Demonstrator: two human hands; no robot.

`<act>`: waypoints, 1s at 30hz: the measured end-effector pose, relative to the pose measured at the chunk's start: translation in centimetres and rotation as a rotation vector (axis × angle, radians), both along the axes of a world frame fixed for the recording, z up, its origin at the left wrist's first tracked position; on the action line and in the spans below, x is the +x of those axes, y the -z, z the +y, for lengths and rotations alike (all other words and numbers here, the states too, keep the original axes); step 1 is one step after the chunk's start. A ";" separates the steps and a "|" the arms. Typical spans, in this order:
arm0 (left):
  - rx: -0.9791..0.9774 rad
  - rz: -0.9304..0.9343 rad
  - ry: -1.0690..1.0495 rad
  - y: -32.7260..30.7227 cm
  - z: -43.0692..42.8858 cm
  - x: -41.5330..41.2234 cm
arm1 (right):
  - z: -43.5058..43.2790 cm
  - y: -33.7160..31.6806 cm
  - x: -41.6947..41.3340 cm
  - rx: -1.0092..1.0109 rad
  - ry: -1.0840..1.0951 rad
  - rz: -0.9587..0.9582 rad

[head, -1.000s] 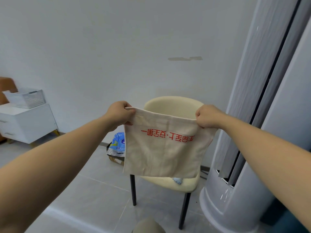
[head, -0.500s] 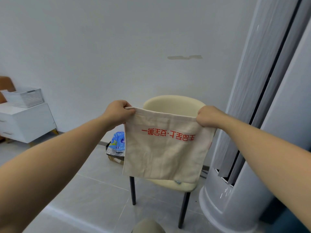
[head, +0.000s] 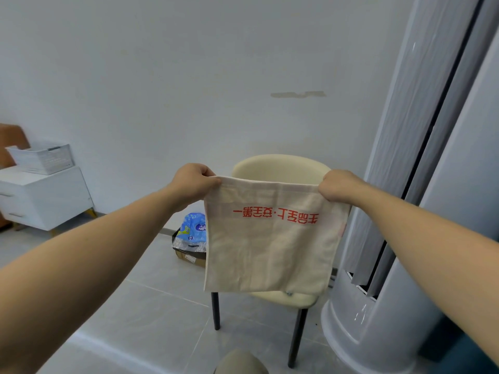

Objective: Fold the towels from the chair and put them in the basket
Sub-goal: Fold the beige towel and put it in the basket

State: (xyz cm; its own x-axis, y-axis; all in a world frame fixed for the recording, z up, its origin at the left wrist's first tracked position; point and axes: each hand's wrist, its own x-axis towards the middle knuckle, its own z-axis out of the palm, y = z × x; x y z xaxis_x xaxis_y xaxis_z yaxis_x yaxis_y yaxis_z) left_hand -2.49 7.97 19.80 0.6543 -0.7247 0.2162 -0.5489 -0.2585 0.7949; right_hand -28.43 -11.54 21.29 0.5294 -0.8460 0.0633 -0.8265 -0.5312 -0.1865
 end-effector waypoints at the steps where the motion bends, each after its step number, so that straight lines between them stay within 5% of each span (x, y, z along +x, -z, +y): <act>1: 0.004 0.013 0.007 0.0 0.1 -0.1 | 0.3 -0.1 0.0 0.027 0.013 0.004; 9: 0.051 0.119 0.059 0.0 -0.3 -3.0 | 2.2 0.4 -0.3 0.682 0.066 -0.199; 22: 0.091 0.234 0.290 -0.8 -1.3 -7.6 | 4.6 -1.6 1.3 1.052 -0.140 -0.431; 30: 0.165 -0.209 0.371 -1.4 -0.5 -9.6 | 5.6 -1.9 2.2 1.099 -0.174 -0.515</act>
State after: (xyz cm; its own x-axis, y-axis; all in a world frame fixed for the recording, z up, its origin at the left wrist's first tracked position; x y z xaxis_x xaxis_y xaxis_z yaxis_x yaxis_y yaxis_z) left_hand -12.12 7.52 21.24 0.2986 -0.9376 0.1779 -0.7728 -0.1282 0.6216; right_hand -26.27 -5.89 23.19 0.7650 -0.5014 -0.4042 -0.4575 0.0187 -0.8890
